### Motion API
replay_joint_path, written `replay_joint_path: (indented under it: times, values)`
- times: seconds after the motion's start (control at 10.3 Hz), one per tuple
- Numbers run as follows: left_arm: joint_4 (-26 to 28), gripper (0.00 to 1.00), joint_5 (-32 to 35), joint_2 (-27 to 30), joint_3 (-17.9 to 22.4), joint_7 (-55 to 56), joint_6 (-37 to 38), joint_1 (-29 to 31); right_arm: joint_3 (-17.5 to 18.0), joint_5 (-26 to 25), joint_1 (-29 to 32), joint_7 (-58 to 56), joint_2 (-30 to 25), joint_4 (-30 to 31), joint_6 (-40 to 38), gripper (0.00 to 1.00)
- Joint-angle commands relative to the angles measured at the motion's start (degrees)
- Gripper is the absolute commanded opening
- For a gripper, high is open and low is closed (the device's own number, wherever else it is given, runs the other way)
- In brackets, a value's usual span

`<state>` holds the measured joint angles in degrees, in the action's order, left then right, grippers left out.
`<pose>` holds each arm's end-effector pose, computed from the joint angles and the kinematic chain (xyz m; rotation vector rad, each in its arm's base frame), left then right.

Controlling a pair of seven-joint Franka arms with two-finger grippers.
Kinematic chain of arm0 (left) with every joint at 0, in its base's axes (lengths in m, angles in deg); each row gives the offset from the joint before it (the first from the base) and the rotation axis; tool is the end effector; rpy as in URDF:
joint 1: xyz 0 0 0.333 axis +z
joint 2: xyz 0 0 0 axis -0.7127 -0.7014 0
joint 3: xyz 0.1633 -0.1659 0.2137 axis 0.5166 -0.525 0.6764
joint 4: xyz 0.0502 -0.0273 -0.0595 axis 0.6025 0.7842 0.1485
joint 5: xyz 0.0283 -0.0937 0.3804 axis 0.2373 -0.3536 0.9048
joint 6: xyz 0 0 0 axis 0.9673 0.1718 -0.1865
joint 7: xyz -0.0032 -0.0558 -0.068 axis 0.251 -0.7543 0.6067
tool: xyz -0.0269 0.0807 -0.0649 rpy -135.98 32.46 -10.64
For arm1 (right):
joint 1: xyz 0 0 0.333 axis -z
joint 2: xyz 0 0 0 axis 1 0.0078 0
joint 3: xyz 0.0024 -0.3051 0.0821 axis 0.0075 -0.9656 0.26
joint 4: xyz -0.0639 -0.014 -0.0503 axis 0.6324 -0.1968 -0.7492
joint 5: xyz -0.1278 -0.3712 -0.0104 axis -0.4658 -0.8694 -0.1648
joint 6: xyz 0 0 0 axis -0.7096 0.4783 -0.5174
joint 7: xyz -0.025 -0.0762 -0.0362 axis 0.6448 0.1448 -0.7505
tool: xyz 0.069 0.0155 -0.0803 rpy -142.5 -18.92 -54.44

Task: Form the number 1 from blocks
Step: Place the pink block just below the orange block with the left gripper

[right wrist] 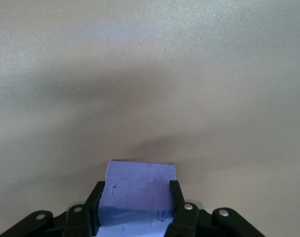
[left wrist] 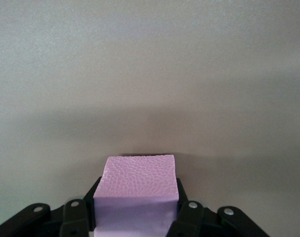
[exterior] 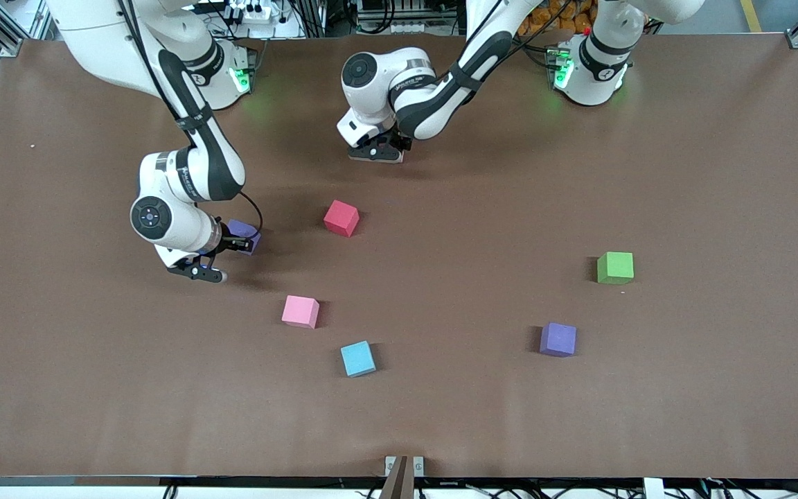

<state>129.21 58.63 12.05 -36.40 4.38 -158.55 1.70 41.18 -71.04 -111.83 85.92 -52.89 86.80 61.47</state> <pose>0.2457 -0.5750 0.2013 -3.0343 0.2268 0.2180 0.5269 0.1186 0.2003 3.0957 -0.3501 -0.3342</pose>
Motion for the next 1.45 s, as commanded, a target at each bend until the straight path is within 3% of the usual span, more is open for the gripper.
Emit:
replay_joint_path:
  times: [0.0, 0.97, 1.07, 1.16, 1.36]
  values:
    - [3.8, 0.0, 1.6, 2.0, -1.7, 2.6, -3.1, 1.7, 0.0, 1.0, -0.3, 0.3, -1.7, 1.7, 1.1, 0.56]
    - [8.3, 0.0, 1.6, 3.5, -2.8, 4.7, -8.0, 2.2, -1.1, 1.2, -4.6, 0.8, -9.3, 2.1, -1.8, 0.56]
    - [8.3, 0.35, 1.6, 3.4, -2.8, 4.7, -8.0, 2.7, -1.2, 1.2, -5.6, 2.0, -9.7, 2.3, -1.8, 0.56]
    - [8.2, 0.99, 1.6, 3.2, -2.8, 4.9, -8.0, 2.8, -1.3, 1.2, -6.1, 2.3, -9.8, 2.3, -1.8, 0.56]
    - [7.7, 1.0, 1.6, 3.5, -2.8, 7.1, -8.0, 2.9, -1.3, 1.2, -6.6, 2.3, -10.0, 2.5, -1.8, 0.56]
